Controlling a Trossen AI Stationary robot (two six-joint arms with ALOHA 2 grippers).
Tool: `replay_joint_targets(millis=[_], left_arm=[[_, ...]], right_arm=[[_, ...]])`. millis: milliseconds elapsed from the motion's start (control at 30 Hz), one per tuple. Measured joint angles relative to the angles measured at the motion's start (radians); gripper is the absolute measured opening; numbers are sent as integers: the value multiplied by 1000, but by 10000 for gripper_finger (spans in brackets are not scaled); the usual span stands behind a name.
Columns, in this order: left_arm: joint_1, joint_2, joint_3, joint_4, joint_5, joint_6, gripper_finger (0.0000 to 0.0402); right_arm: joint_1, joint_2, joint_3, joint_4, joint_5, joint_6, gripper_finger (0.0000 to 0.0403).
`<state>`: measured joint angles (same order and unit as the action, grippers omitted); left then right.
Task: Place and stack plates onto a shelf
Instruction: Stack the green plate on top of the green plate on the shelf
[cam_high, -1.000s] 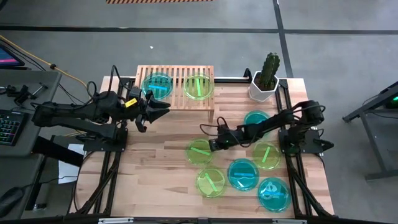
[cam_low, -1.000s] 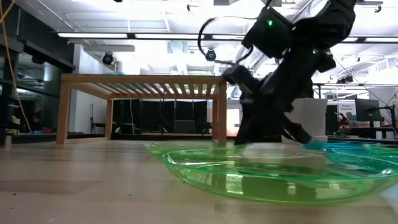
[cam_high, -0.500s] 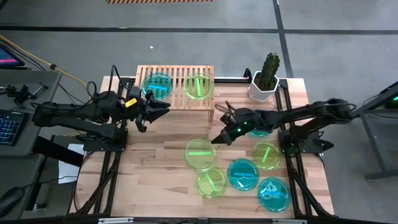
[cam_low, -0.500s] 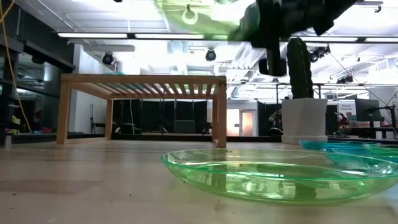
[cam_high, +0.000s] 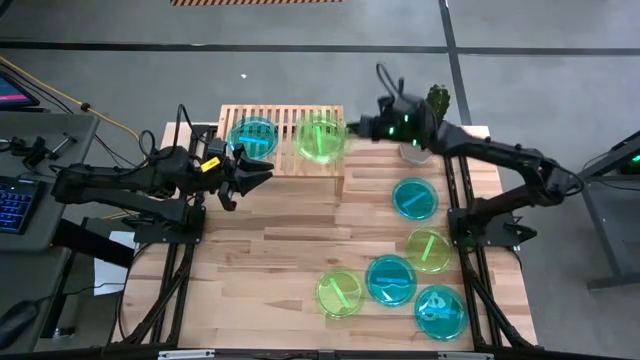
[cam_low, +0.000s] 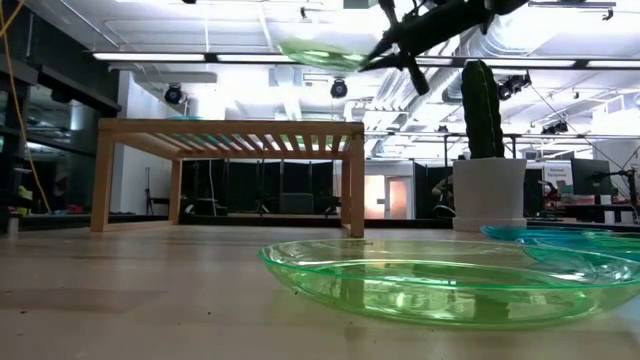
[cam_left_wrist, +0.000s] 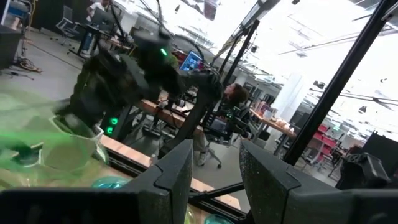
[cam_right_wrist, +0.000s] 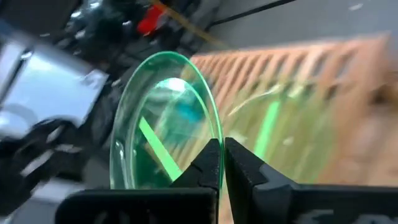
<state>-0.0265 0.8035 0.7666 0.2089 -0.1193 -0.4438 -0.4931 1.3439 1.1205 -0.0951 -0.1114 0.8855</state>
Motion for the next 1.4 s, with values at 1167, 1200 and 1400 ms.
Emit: replay_joint_targets(millis=[1167,1200,1400], left_arm=[[0,0,0,-2,0,7,121],[0,0,0,-2,0,12,121],[0,0,0,-2,0,19,121]], right_arm=[[-91,222,96,-95,-20,6,73],[-89,222,96,-95,-21,5,89],[-89,216,96,-81,-61,-1,170]])
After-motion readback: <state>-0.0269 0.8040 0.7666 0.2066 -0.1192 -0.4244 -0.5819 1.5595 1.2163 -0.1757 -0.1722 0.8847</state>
